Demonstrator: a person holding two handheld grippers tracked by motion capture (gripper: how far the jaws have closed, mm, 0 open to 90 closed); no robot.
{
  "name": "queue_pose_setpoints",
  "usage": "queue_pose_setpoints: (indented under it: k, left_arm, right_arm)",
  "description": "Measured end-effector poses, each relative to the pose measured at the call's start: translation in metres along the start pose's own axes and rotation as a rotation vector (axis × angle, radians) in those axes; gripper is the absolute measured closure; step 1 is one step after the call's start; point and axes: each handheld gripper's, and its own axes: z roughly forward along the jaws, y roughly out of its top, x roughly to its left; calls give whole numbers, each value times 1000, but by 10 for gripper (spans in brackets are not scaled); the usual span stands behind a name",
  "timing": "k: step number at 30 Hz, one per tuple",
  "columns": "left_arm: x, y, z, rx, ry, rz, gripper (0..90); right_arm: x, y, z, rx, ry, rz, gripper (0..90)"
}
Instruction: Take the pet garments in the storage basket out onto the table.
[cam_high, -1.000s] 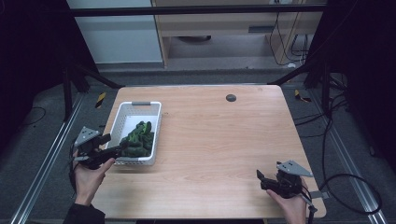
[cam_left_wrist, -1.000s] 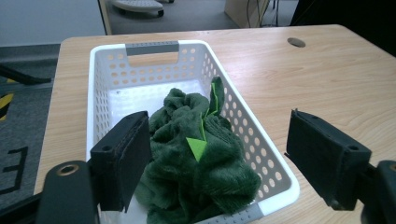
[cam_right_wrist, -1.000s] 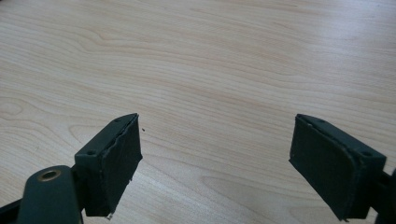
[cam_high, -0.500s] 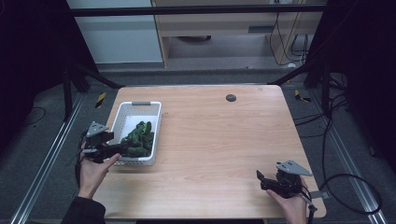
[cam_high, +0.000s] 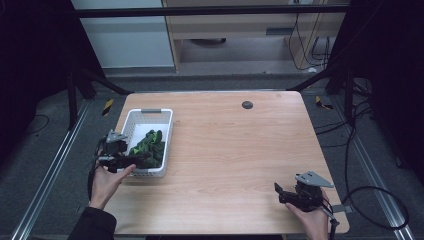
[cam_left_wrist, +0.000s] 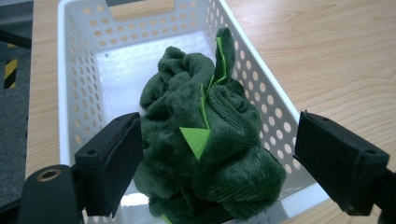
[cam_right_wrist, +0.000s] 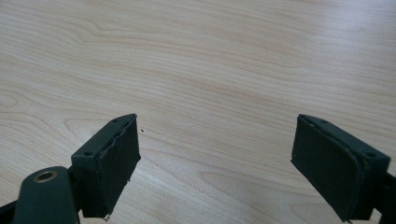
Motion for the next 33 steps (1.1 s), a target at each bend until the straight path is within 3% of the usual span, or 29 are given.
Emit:
queue_pose_setpoints:
  k: [15, 28, 33]
  left_arm:
    - [1, 2, 19, 80, 45, 13, 135]
    - [8, -1, 36, 143, 52, -17, 149]
    - [9, -1, 40, 170, 50, -39, 215]
  right_arm:
    - [0, 0, 2, 20, 4, 4, 141]
    - [-1, -1, 4, 40, 12, 0, 133]
    - [-1, -1, 5, 47, 14, -4, 130]
